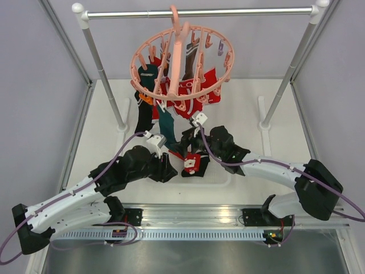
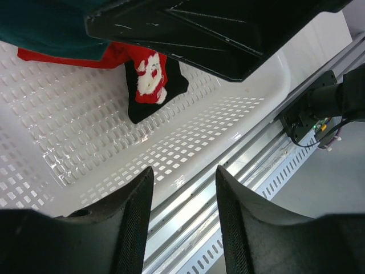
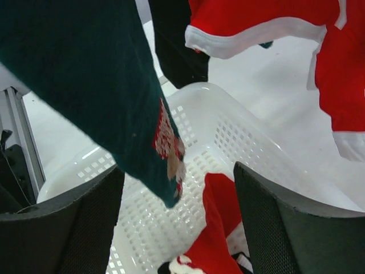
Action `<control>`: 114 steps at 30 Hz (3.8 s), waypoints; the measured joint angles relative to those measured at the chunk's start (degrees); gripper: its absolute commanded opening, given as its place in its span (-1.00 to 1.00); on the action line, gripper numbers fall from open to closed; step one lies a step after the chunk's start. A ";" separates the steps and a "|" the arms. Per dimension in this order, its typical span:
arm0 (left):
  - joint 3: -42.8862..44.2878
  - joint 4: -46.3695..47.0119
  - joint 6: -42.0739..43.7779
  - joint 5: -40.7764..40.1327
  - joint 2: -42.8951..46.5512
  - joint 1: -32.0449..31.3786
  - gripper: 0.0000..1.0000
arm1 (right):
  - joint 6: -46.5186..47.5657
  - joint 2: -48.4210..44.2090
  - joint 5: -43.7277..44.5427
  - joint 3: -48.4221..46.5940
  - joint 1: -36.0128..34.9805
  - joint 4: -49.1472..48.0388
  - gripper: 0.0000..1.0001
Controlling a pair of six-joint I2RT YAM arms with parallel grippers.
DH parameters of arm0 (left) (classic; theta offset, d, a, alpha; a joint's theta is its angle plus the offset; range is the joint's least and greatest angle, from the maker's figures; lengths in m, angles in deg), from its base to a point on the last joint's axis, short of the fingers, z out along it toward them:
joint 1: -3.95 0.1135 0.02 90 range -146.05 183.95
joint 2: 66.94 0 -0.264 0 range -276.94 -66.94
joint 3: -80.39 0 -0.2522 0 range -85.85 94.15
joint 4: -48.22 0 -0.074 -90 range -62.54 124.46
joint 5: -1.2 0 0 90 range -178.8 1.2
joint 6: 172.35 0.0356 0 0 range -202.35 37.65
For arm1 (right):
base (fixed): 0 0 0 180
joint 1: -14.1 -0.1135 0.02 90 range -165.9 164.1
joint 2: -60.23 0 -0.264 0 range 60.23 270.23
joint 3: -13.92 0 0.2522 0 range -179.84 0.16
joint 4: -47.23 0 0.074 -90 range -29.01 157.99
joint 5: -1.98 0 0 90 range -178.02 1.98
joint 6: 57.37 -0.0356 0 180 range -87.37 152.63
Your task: Remove the socks clipped to the hanger
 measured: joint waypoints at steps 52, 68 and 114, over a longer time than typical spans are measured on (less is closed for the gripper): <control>-5.49 29.75 0.90 -3.85 -7.10 0.07 0.89 | -13.40 -18.69 -18.18 4.74 16.17 6.27 -0.98; -4.44 37.27 6.16 -4.00 -15.04 0.13 0.86 | -27.19 -13.38 -30.38 4.70 16.26 -4.74 -0.98; 8.79 34.38 3.63 -4.11 -34.29 0.13 -0.95 | 6.82 -17.70 14.78 -11.02 -6.64 9.68 0.45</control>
